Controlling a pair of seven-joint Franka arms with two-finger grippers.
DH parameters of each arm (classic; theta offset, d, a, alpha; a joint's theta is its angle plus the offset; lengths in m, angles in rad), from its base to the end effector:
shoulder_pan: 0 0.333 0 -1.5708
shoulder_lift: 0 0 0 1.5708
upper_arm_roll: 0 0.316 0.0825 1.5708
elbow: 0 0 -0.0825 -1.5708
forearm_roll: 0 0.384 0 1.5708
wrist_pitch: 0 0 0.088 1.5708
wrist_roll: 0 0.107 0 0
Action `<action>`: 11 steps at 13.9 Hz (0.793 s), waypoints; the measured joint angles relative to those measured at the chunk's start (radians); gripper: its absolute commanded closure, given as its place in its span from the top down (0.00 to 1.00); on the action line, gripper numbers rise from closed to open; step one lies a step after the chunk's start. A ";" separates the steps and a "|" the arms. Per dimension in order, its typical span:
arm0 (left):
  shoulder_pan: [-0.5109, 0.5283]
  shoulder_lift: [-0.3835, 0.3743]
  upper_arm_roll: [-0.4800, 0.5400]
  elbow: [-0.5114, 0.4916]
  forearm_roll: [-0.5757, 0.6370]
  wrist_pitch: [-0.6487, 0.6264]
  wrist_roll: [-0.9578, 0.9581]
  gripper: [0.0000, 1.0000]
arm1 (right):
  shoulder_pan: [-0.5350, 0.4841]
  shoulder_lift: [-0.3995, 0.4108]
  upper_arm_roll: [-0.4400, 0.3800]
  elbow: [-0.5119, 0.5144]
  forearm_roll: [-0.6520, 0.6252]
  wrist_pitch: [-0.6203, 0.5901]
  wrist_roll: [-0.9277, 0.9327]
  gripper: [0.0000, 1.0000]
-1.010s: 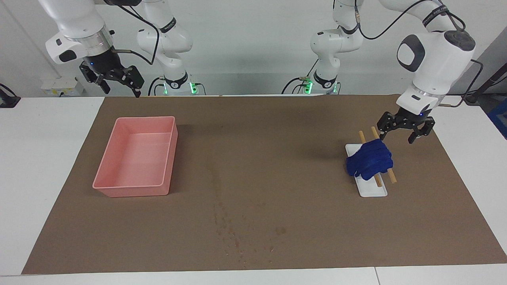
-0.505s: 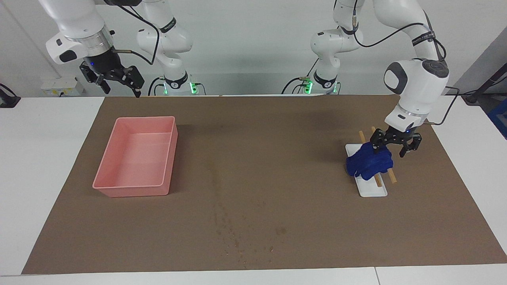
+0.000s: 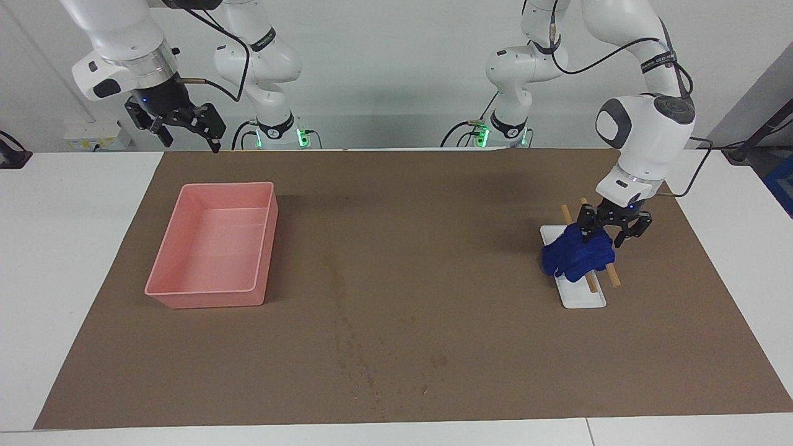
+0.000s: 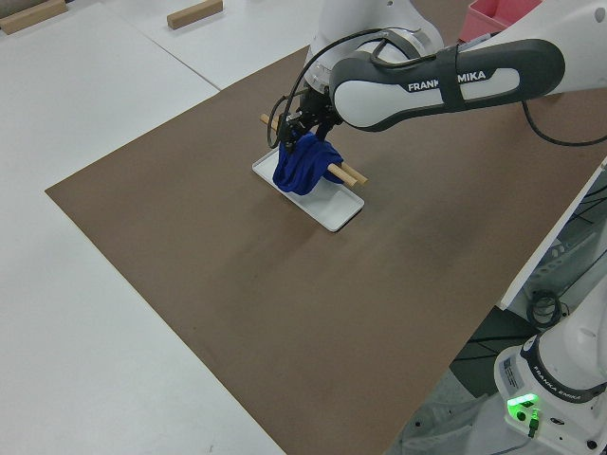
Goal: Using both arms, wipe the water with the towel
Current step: 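Grasp the blue towel with the left gripper and lift it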
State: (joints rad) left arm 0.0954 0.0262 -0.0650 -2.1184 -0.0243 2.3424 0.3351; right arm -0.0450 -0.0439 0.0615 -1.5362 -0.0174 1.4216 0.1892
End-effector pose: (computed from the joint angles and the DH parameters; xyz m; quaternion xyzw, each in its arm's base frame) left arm 0.5651 0.0170 0.4200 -0.9847 0.1434 -0.0990 0.0078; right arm 0.5251 0.0074 0.6517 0.9955 -0.0872 -0.0342 0.0136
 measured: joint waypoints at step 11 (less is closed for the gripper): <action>0.000 -0.025 0.001 0.001 0.000 0.000 0.000 0.16 | 0.000 -0.004 0.000 -0.008 0.000 0.000 0.000 1.00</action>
State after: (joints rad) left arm 0.0951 0.0016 -0.0637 -2.1173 -0.0246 2.3424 0.3353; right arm -0.0450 -0.0477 0.0616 -1.5447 -0.0174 1.4216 0.1892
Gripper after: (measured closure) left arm 0.771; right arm 0.000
